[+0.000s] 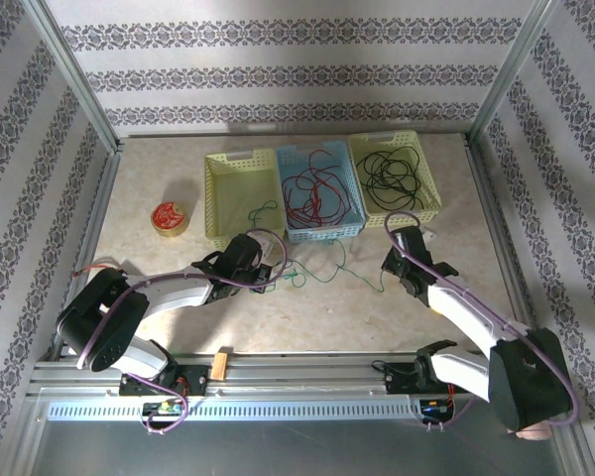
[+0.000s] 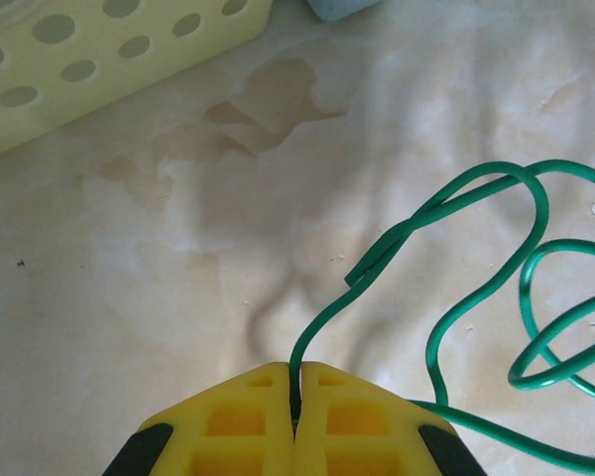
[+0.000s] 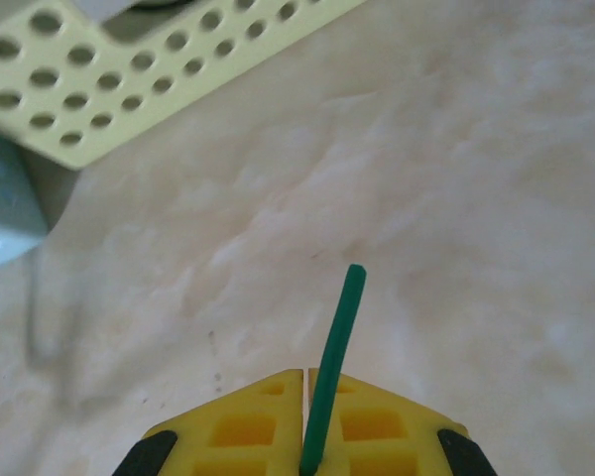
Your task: Untangle the cables
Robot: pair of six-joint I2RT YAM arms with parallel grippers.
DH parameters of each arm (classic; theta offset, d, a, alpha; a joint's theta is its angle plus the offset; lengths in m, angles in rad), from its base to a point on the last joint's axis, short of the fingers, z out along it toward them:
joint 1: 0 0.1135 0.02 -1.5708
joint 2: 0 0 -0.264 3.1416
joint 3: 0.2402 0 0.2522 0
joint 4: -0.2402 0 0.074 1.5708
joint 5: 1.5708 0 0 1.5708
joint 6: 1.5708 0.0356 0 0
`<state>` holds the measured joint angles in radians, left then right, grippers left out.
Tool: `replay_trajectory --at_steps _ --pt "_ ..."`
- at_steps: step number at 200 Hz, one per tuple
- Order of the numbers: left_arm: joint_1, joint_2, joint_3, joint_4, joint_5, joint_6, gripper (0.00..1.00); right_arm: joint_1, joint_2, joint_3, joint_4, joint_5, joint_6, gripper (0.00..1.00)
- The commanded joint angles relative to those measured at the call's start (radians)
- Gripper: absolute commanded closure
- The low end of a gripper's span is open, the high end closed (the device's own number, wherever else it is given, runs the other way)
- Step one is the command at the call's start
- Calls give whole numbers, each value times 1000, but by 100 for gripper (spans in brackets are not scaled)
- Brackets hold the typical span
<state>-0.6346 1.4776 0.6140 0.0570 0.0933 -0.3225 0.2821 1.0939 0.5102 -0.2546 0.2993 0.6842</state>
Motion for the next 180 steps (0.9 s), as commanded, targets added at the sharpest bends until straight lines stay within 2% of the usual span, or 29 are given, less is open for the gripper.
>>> replay_trajectory --at_steps 1,38,83,101,137,154,180 --pt "9 7 23 -20 -19 -9 100 -31 -33 -5 -42 60 5 100" --pt "8 3 20 -20 -21 -10 100 -63 -32 14 -115 161 -30 100" --pt "8 6 23 -19 -10 -2 100 -55 -1 17 -106 108 -18 100" --pt "9 9 26 -16 -7 -3 100 -2 -26 20 -72 90 -8 100" --pt "9 33 37 -11 13 0 100 208 -27 134 19 102 -37 100" --pt "9 33 37 -7 20 2 100 265 43 242 51 92 -49 100" --pt "8 -1 8 16 20 1 100 287 241 450 112 -12 -103 100"
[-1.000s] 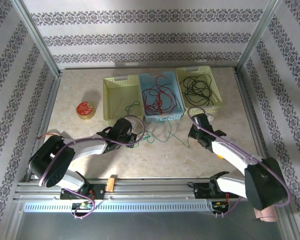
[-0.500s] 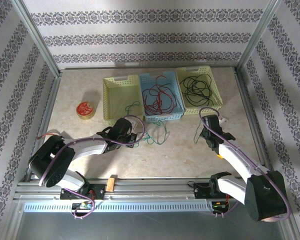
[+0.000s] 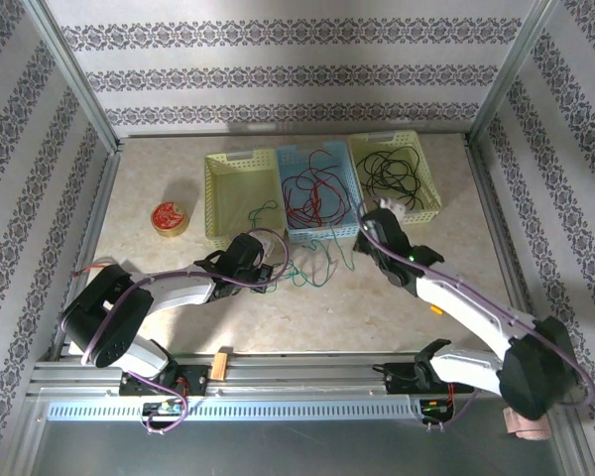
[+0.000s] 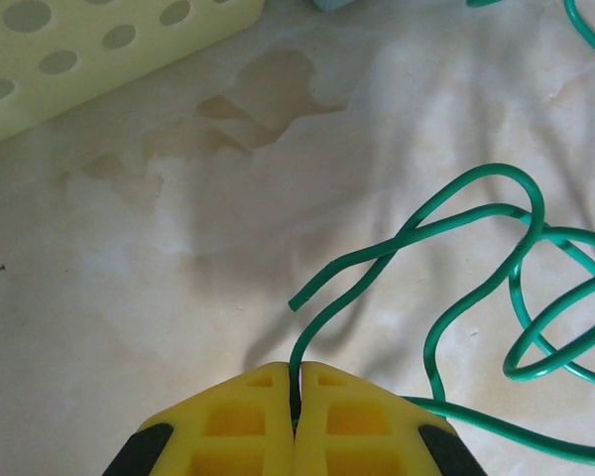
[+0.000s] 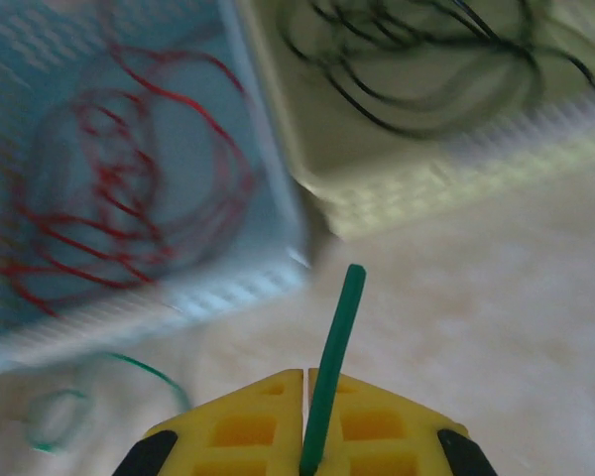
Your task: Untangle the cables
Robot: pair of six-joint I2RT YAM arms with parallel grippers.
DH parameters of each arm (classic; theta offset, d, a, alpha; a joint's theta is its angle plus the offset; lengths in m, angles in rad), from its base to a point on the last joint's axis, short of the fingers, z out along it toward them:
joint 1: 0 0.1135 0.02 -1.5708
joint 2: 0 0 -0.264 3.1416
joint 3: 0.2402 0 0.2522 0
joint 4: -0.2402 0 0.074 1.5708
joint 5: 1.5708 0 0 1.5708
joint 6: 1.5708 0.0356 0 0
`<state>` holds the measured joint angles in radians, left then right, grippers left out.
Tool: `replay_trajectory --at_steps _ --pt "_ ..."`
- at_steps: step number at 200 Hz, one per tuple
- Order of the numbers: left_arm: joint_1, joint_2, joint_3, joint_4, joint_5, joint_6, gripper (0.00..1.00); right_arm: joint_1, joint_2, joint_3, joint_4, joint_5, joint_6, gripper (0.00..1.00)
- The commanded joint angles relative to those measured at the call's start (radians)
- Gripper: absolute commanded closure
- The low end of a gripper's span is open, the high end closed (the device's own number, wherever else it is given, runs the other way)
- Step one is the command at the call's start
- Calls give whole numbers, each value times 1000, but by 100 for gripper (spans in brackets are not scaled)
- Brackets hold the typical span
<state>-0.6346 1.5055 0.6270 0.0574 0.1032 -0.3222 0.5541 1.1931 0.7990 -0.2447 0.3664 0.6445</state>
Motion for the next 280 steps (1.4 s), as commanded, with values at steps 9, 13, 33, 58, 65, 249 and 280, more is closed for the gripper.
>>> replay_trajectory --at_steps 9,13,33,58,65,249,280 --pt "9 -46 -22 29 9 0 100 19 237 262 97 -122 -89 100" --pt "9 -55 -29 35 8 -1 100 20 283 311 94 -152 -103 100" --pt "8 -86 -54 52 1 -6 100 34 519 580 39 -273 -155 99" --pt "9 -105 -67 56 -9 -14 100 60 780 893 -27 -362 -167 97" --pt "10 -106 -68 56 -9 -15 100 62 840 965 -35 -383 -156 95" --pt "10 -68 -43 46 -12 -8 100 83 236 63 -6 -224 -159 51" --pt "10 -48 -25 36 -6 -2 100 139 280 11 -41 -225 -208 52"
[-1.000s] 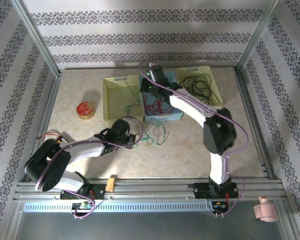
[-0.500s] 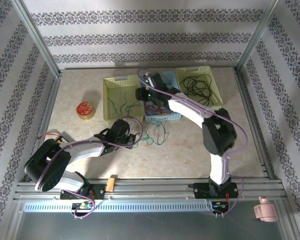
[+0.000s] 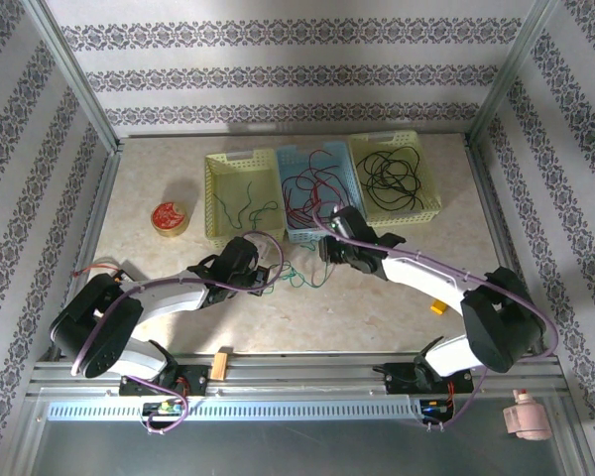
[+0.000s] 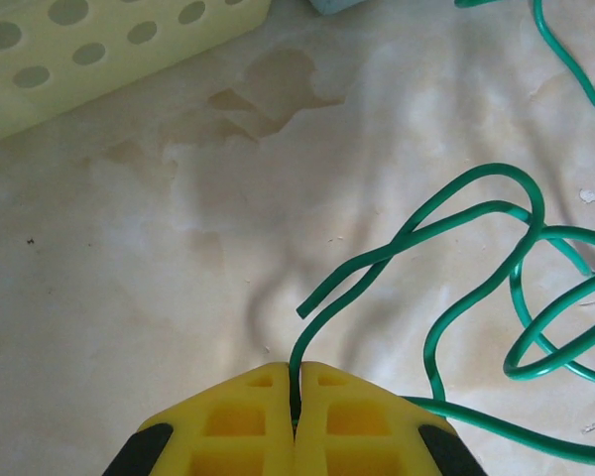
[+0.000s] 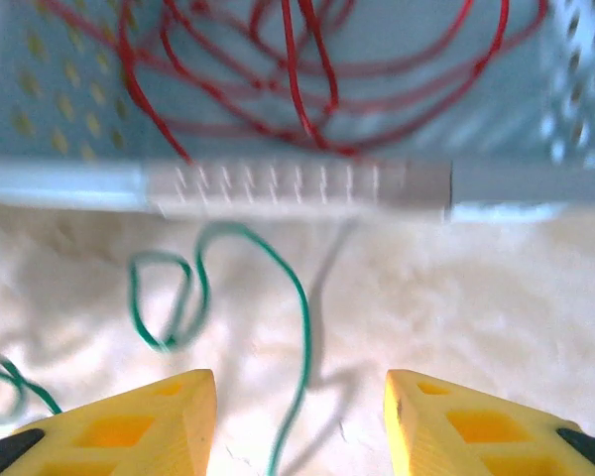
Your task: Untangle the cables
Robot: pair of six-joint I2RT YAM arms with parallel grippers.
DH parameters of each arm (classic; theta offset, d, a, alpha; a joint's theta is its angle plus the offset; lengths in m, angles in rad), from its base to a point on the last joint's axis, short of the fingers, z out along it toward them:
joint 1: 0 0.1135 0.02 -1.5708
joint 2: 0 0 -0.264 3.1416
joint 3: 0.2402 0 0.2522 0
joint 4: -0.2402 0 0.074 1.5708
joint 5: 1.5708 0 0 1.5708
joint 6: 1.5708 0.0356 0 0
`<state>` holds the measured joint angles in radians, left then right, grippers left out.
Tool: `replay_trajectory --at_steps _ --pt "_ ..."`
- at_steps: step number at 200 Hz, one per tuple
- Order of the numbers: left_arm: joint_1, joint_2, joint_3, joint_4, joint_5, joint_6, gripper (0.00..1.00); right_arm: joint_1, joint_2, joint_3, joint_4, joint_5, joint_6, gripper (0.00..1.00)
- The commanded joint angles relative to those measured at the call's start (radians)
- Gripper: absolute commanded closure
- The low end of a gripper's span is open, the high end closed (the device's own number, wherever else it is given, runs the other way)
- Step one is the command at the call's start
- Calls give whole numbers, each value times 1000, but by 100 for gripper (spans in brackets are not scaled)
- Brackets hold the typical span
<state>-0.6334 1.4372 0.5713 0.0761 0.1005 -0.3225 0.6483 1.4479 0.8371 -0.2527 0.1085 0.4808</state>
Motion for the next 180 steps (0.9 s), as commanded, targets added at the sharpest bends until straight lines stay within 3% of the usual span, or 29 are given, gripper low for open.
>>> replay_trajectory --at_steps 1,51,85,127,152,180 --pt "9 21 31 18 -3 -1 100 46 27 -27 -33 33 -45 52" --pt "9 16 32 17 -4 -4 100 87 161 24 -59 42 -56 53" --pt "9 19 38 6 1 -2 100 99 217 54 -88 79 -62 60" --pt "9 23 47 2 7 3 100 120 248 57 -94 95 -54 79" --pt "9 21 46 -1 6 0 100 125 266 55 -102 122 -39 100" --pt "8 11 41 -4 -2 -3 100 88 202 -2 -104 204 34 100"
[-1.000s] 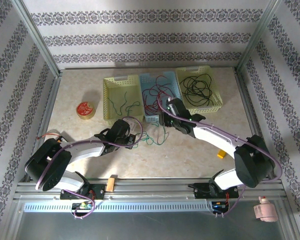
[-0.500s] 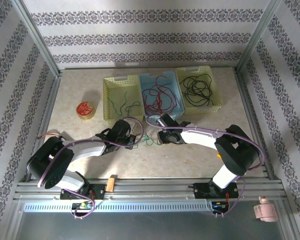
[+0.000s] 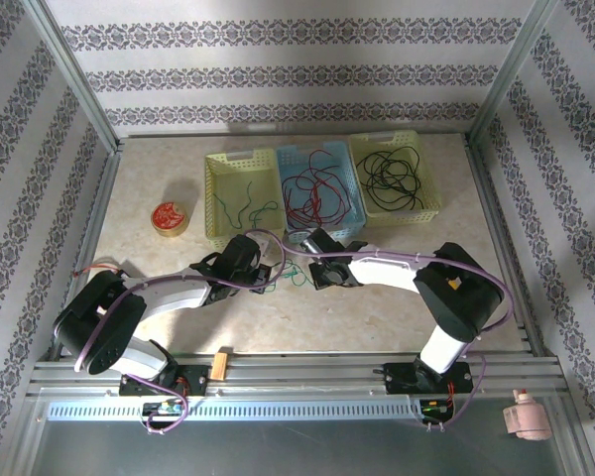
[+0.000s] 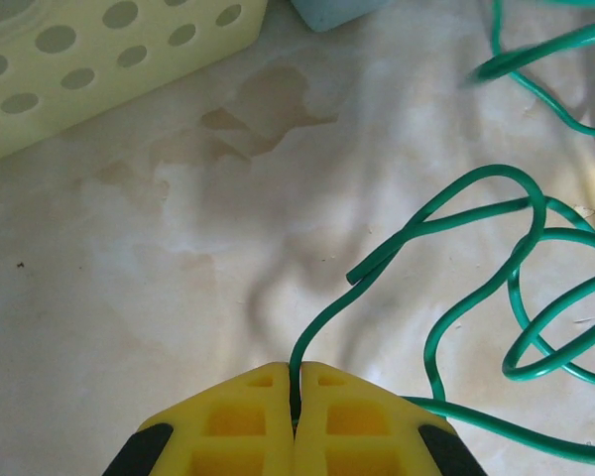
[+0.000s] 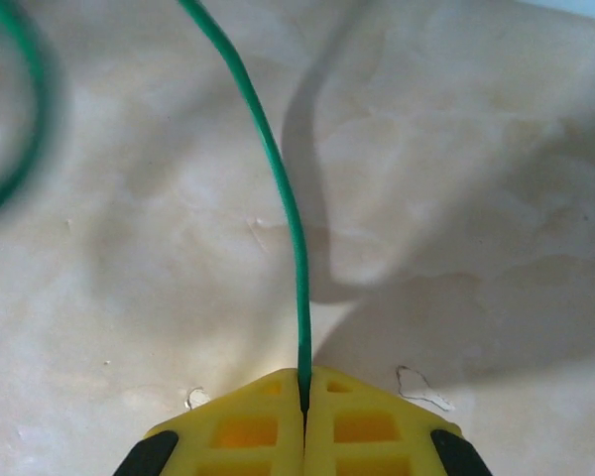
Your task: Untangle the cables
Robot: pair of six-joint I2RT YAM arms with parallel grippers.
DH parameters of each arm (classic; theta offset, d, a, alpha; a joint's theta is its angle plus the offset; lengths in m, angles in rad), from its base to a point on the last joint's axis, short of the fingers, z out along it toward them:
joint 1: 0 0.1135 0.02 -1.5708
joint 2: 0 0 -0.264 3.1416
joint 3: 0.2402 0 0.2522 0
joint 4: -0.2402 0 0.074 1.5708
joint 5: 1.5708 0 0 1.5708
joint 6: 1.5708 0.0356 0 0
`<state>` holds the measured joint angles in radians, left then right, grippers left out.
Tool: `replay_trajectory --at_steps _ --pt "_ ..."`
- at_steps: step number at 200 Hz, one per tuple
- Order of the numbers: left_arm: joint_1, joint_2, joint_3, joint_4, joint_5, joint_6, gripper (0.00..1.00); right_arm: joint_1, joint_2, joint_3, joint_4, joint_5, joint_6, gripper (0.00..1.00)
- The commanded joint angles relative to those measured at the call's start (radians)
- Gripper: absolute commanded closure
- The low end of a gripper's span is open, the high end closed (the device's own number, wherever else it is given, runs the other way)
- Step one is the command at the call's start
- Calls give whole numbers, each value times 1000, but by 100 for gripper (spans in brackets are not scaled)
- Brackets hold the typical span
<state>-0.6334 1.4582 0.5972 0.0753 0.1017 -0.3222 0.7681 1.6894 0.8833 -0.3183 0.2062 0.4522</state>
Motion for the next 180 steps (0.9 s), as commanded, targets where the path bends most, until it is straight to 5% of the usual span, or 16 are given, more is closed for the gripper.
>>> replay_trajectory --at_steps 1,76,125,144,180 --pt "9 -11 14 -3 -3 -3 100 -35 -43 -53 -37 108 68 100" --pt "9 13 27 -5 -4 -6 100 -314 -435 -334 22 84 341 100" --pt "9 10 19 12 7 -3 100 -328 -699 -372 55 141 433 100" --pt "9 10 14 22 13 0 100 -305 -671 -286 82 117 378 100" --pt "9 -14 -8 36 8 -3 100 -250 -356 26 92 -63 227 100"
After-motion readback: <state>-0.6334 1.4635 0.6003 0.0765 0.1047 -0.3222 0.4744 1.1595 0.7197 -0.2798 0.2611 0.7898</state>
